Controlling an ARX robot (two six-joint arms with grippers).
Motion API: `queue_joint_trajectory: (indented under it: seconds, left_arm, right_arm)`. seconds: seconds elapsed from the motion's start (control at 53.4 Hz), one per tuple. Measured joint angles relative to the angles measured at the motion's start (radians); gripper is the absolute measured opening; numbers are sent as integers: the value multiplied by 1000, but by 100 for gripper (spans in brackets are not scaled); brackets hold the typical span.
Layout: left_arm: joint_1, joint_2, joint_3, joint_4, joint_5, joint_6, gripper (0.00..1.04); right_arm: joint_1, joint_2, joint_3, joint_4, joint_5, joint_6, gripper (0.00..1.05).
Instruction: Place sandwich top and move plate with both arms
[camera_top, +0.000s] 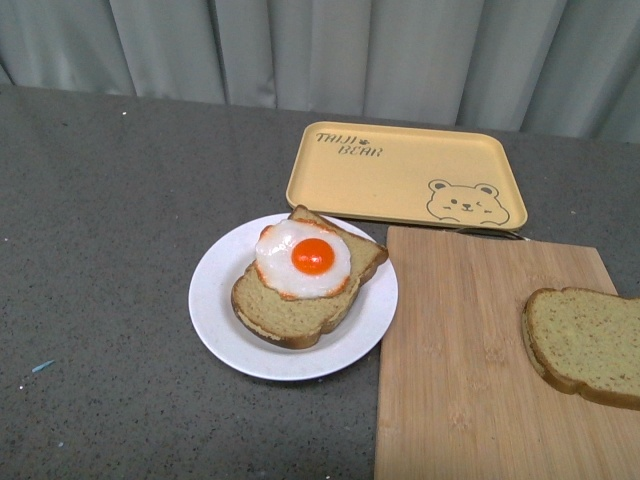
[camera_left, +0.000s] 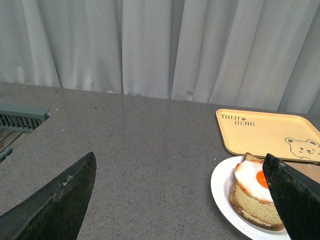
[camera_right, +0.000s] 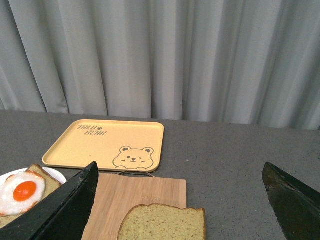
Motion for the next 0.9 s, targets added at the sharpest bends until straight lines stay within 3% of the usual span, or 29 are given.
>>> queue_joint_trajectory:
  seconds: [0.319, 0.337, 0.394, 0.431, 0.656, 0.768, 0.9]
  left_arm:
    - [0, 0, 0, 0, 0, 0, 98]
    - [0, 0, 0, 0, 0, 0, 98]
    - [0, 0, 0, 0, -1, 0, 98]
    - [0, -1, 0, 0, -2, 0, 98]
    - [0, -1, 0, 0, 0, 0, 98]
    - [0, -1, 0, 0, -1, 0, 98]
    - [0, -1, 0, 0, 0, 0, 98]
  right_arm:
    - [0, 0, 0, 0, 0, 0, 95]
    - [8, 5, 0, -3, 27, -9, 95]
    - [75, 99, 21, 3, 282, -123, 95]
    - [69, 171, 30, 31, 324, -159, 95]
    - [-212, 827, 159, 358, -19, -188, 95]
    - [-298, 1089, 250, 378, -166, -185, 95]
    - [-366, 1342, 348, 374, -231, -175, 95]
